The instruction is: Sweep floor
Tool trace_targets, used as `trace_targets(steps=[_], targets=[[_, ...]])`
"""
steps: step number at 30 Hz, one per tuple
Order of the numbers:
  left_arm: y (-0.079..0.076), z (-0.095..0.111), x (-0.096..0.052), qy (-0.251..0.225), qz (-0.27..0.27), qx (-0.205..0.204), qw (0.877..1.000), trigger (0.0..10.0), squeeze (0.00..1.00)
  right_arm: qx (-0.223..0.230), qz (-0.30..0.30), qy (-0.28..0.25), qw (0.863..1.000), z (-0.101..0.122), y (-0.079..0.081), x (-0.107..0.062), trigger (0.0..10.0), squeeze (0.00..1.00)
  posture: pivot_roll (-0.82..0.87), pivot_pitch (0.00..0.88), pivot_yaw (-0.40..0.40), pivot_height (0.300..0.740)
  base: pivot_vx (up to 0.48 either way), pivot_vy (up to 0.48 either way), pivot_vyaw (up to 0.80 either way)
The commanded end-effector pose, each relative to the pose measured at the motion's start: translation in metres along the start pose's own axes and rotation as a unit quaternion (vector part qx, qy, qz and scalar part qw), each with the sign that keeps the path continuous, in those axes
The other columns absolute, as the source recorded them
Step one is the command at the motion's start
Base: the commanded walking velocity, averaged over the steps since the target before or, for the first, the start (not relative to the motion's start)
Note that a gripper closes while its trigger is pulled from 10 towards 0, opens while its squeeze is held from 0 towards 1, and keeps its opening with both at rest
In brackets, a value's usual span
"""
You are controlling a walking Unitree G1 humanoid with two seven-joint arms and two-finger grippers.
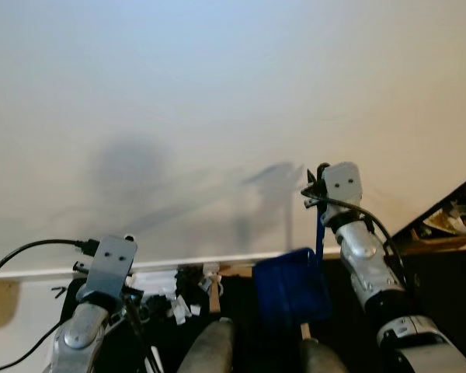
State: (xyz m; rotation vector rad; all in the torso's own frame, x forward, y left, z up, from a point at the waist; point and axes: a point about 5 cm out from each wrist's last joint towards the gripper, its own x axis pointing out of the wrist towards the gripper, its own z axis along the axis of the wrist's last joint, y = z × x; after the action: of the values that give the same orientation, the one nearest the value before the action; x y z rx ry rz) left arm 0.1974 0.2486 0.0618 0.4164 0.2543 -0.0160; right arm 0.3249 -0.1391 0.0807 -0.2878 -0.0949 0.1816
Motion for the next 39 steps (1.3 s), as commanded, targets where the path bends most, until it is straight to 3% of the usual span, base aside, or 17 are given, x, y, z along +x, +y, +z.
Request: trace_targets(steps=[1,10,15,20,23,25,26,27,29,31,36,39], targets=[[0.004,-0.001,-0.002,0.005,-0.001,0.012,1.0,10.0,0.0,-0.03,0.013,0.017,0.999,-0.011,0.004,-0.007,10.0,0.0,0.28,0.136,0.027,0.74,0.0,0.0,0.0],[0.004,-0.002,-0.004,0.008,-0.001,0.013,1.0,10.0,0.0,-0.044,0.02,0.034,0.998,-0.02,0.016,-0.012,10.0,0.0,0.28,0.139,0.03,0.74,0.0,0.0,0.0],[0.006,0.0,-0.002,0.004,0.001,0.014,1.0,10.0,0.0,-0.08,0.045,0.058,0.994,-0.03,0.025,-0.017,10.0,0.0,0.27,0.139,0.028,0.74,0.0,0.0,0.0],[0.032,0.003,-0.003,-0.004,0.034,0.03,0.999,10.0,0.0,-0.105,0.052,0.073,0.99,-0.035,0.021,-0.02,10.0,0.0,0.27,0.141,0.022,0.74,0.0,0.0,0.0],[0.037,0.003,-0.003,-0.005,0.039,0.035,0.999,10.0,0.0,-0.114,0.06,0.075,0.989,-0.037,0.021,-0.021,10.0,0.0,0.27,0.142,0.02,0.74,0.0,0.0,0.0],[0.057,0.004,-0.005,-0.005,0.063,0.042,0.997,10.0,0.0,-0.12,0.067,0.076,0.988,-0.039,0.022,-0.025,10.0,0.0,0.27,0.144,0.017,0.74,0.0,0.0,0.0],[0.057,0.004,-0.005,-0.005,0.063,0.042,0.997,10.0,0.0,-0.12,0.067,0.076,0.988,-0.039,0.022,-0.025,10.0,0.0,0.27,0.144,0.017,0.74,0.0,0.0,0.0],[0.074,0.005,-0.007,-0.003,0.086,0.046,0.995,10.0,0.0,-0.111,0.079,0.077,0.988,-0.041,0.024,-0.03,10.0,0.0,0.27,0.146,0.013,0.74,0.0,0.0,0.0],[0.078,0.005,-0.008,-0.002,0.093,0.047,0.995,10.0,0.0,-0.103,0.086,0.077,0.988,-0.041,0.026,-0.033,10.0,0.0,0.27,0.146,0.013,0.74,0.0,0.0,0.0],[0.094,0.004,-0.009,0.002,0.14,0.011,0.99,10.0,0.0,-0.053,0.111,0.088,0.988,-0.045,0.034,-0.044,10.0,0.0,0.26,0.146,0.009,0.74,0.0,0.0,0.0],[0.106,0.003,-0.009,0.0,0.177,-0.005,0.984,10.0,0.0,-0.016,0.14,0.089,0.986,-0.046,0.041,-0.057,10.0,0.0,0.25,0.146,0.006,0.74,0.0,0.0,0.0],[0.111,0.002,-0.007,-0.009,0.185,0.028,0.982,10.0,0.05,0.005,0.14,0.108,0.984,-0.049,0.041,-0.059,10.0,0.0,0.24,0.141,0.004,0.74,0.0,0.0,0.0]])
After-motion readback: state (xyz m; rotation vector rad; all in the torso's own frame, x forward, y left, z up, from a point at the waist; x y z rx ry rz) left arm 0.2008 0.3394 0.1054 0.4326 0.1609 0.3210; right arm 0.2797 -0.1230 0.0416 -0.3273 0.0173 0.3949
